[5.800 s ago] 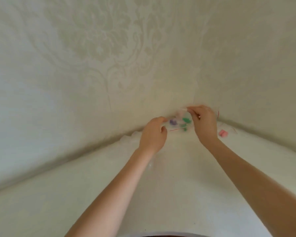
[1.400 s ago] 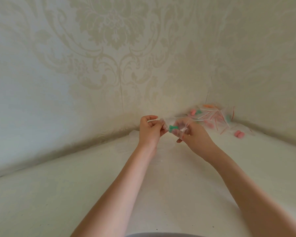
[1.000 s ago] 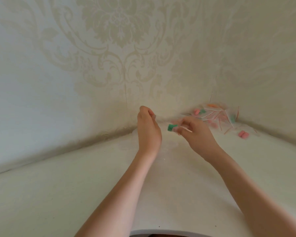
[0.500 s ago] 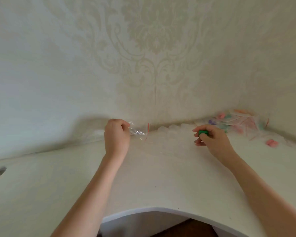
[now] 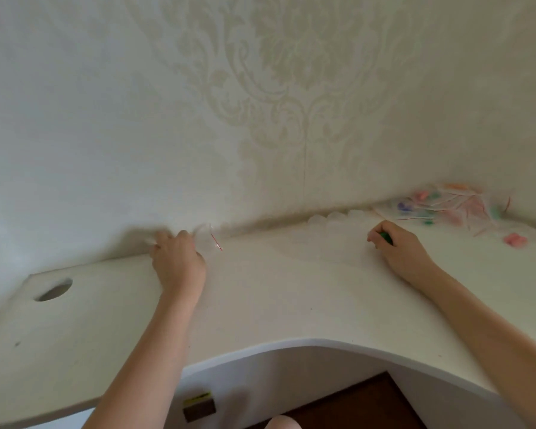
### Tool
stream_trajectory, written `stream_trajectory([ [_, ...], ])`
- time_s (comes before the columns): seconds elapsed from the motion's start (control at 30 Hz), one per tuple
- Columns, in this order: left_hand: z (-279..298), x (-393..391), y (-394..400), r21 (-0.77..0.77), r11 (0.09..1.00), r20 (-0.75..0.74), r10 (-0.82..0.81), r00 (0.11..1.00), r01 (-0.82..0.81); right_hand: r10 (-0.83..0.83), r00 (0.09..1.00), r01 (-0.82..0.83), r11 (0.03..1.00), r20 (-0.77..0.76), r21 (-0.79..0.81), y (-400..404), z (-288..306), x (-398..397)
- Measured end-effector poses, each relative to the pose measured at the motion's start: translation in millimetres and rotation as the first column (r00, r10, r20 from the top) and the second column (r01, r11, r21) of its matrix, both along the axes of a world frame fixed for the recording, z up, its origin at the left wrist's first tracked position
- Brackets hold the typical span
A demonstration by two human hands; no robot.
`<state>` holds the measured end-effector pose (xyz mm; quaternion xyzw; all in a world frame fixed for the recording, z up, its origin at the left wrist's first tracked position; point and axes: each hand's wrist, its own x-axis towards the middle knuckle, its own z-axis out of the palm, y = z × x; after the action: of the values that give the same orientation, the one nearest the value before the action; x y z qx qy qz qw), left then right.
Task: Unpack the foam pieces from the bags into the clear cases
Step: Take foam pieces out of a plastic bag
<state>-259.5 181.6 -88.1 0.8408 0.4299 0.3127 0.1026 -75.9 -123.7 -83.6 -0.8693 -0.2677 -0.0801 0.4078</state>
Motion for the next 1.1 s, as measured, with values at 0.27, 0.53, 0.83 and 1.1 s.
stream_trajectory([
  [0.27,9.1,8.0,-21.8,0.201,0.949,0.279,-0.293,0.914,0.243,-0.006,0.998,-0.009,0.979,0.069,0.203,0.3,7.3,-10.3],
  [0.53,-3.9,54.4,-83.8,0.169,0.56,-0.2,-0.786,0.585,0.811,0.078,0.991,-0.091,0.989,0.11,0.117,17.6,15.8,-29.6],
  [0.83,-9.6,71.6,-81.2,0.181,0.527,0.046,-0.848,0.528,0.83,0.339,0.886,-0.195,0.89,0.315,-0.412,54.0,18.9,-53.3],
  [1.1,-2.4,70.9,-80.9,0.043,0.588,0.368,-0.761,0.535,0.808,0.219,0.931,-0.165,0.966,0.292,-0.2,85.0,17.1,-50.2],
])
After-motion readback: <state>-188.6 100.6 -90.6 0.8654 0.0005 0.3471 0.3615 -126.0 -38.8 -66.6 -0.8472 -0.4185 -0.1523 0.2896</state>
